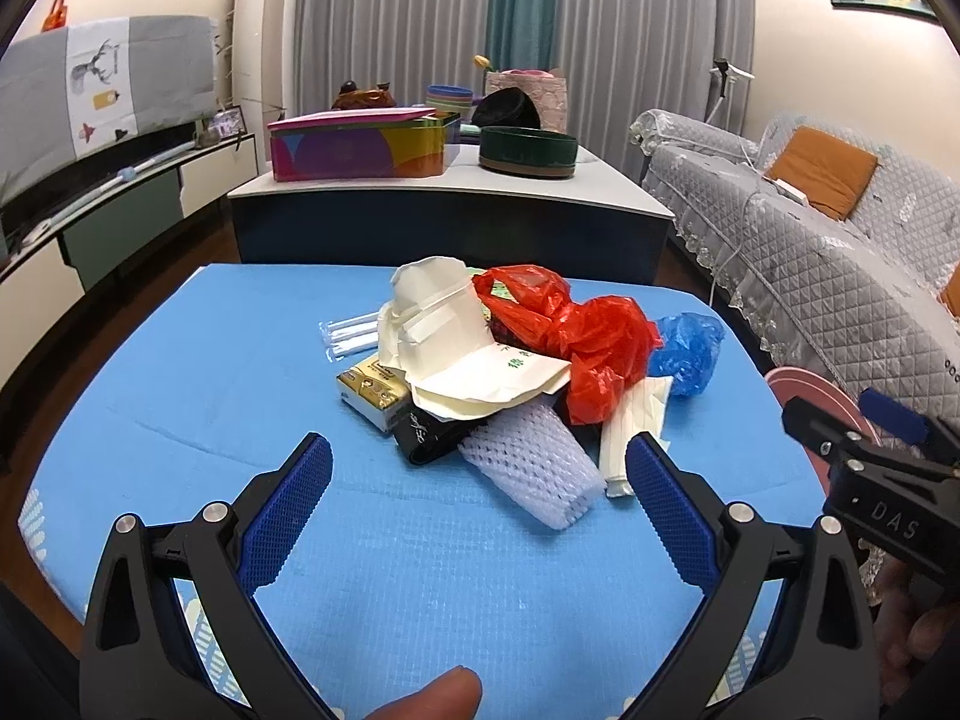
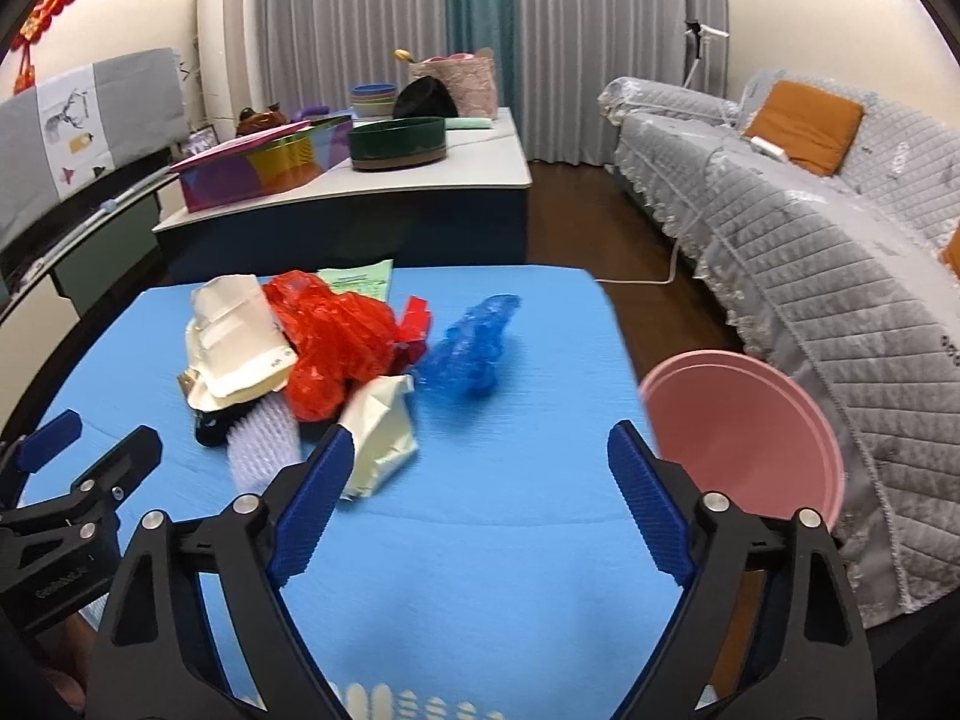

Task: Collect trash
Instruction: 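Grasp the white paper bag with the right tool while the left tool grasps a white paper sheet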

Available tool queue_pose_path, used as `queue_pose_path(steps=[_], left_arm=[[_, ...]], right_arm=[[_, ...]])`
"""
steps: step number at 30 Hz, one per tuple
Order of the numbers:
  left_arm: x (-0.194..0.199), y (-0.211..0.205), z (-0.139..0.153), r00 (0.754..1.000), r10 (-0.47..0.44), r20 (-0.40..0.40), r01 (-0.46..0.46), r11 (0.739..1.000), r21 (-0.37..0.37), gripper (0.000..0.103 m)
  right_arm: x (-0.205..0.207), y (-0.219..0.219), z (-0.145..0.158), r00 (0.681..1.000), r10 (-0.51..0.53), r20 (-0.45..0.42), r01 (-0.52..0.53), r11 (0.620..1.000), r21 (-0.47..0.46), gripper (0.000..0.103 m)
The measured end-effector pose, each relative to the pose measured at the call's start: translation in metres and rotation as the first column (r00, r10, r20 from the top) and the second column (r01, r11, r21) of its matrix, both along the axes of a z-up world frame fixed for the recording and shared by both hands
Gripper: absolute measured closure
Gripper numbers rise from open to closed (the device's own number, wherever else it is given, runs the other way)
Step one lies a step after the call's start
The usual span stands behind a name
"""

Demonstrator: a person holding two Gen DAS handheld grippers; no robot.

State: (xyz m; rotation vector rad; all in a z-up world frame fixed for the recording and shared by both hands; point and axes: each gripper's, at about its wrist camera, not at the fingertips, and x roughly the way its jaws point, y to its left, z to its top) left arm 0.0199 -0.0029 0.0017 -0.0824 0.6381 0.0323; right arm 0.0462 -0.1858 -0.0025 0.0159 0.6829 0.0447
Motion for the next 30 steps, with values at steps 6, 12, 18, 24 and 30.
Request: queue_pose_path(steps=[6, 12, 18, 24, 30], left_arm=[[0.016, 0.015, -0.01, 0.999, 0.039, -0.019, -0.039, 0.999, -0.035, 0.028], [0.04, 0.029, -0.029, 0.996, 0.065, -0.064, -0.07, 0.994, -0.089, 0.052], [0.059, 0.036, -0.043, 0.994, 0.076, -0.079, -0.085, 0.989, -0.121, 0.061], [0.073, 0.038, -0.057, 0.988, 0.071, -0.138, -0.092, 0.984, -0.153, 0.082], [0.075, 0.035, -0.056, 0.989, 0.057, -0.139, -0.079, 0.984, -0.159, 0.093]], right_arm=[[0.021, 0.02, -0.014, 0.997, 0.082, -0.01, -0.082, 0.996, 0.042, 0.05], [0.041, 0.038, -0.035, 0.99, 0.131, -0.052, -0.128, 0.99, 0.063, 0.052], [0.059, 0.049, -0.056, 0.981, 0.15, -0.12, -0.141, 0.987, 0.08, 0.052], [0.066, 0.052, -0.07, 0.97, 0.168, -0.174, -0.154, 0.984, 0.091, 0.056], [0.064, 0.056, -0.071, 0.959, 0.216, -0.181, -0.199, 0.974, 0.107, 0.082]])
